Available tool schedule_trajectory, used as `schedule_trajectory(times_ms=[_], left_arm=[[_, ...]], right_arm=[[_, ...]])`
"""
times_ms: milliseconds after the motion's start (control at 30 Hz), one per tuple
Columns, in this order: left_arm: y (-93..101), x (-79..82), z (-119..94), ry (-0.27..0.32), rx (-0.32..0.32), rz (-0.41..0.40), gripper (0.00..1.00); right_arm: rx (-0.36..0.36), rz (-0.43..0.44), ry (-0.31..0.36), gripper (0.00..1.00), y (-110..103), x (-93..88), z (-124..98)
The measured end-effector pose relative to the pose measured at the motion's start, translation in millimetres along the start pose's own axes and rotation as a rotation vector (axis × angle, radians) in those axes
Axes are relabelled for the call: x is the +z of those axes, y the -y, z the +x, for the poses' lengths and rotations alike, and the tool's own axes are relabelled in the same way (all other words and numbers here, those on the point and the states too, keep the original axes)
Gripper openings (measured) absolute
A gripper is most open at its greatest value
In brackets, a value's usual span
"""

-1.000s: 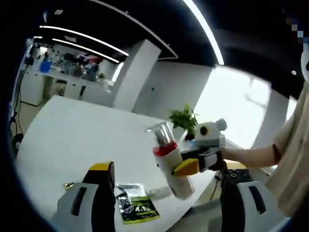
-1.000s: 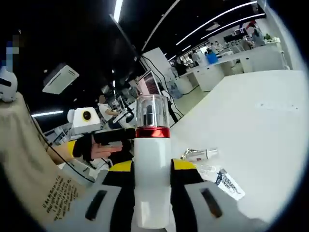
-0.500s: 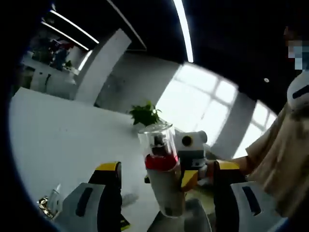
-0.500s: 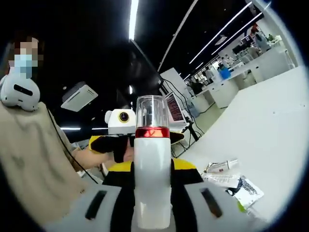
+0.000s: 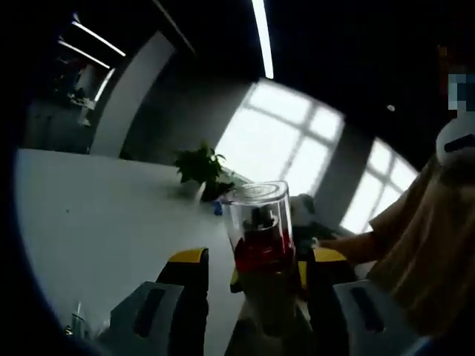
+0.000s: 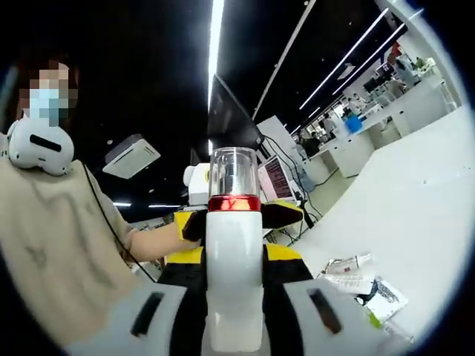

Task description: Arrange the skincare products in the storage area until every visible bottle or jar stands upright without overlapping.

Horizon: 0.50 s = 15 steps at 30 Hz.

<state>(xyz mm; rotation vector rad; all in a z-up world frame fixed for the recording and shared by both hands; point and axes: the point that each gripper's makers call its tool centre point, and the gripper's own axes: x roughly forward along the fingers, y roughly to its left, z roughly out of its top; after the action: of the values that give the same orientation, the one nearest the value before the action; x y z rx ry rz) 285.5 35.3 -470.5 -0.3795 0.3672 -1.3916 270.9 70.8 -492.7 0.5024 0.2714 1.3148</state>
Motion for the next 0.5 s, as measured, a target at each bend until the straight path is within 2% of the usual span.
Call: schedule_trajectory(times_ms=[67,200,400,500], left_arm=[[2.2,4.4,0.4,0.006,-0.005,0.007,0.41],[8.3,12.9,1.0,0.01,-0.018,0.043,0.35],[8.1,7.1,4.0,-0.026,-0.023,0.061,0.33],[11.1,6.8,6.4,-0.025,-0.038,0.055,0.28]], right_arm=[[-0.005,-0.009,-0.003,0.26,-0.4,0.3,-2.4],[-0.01,-0.012,0.0,0.26,-1.6,0.9,-7.7],[-0.008,-0.006,0.03,0.26,-2.5,7.8,-11.6],[-0.008,-0.005,0.039,0.26,-1.4,10.3,-12.2]])
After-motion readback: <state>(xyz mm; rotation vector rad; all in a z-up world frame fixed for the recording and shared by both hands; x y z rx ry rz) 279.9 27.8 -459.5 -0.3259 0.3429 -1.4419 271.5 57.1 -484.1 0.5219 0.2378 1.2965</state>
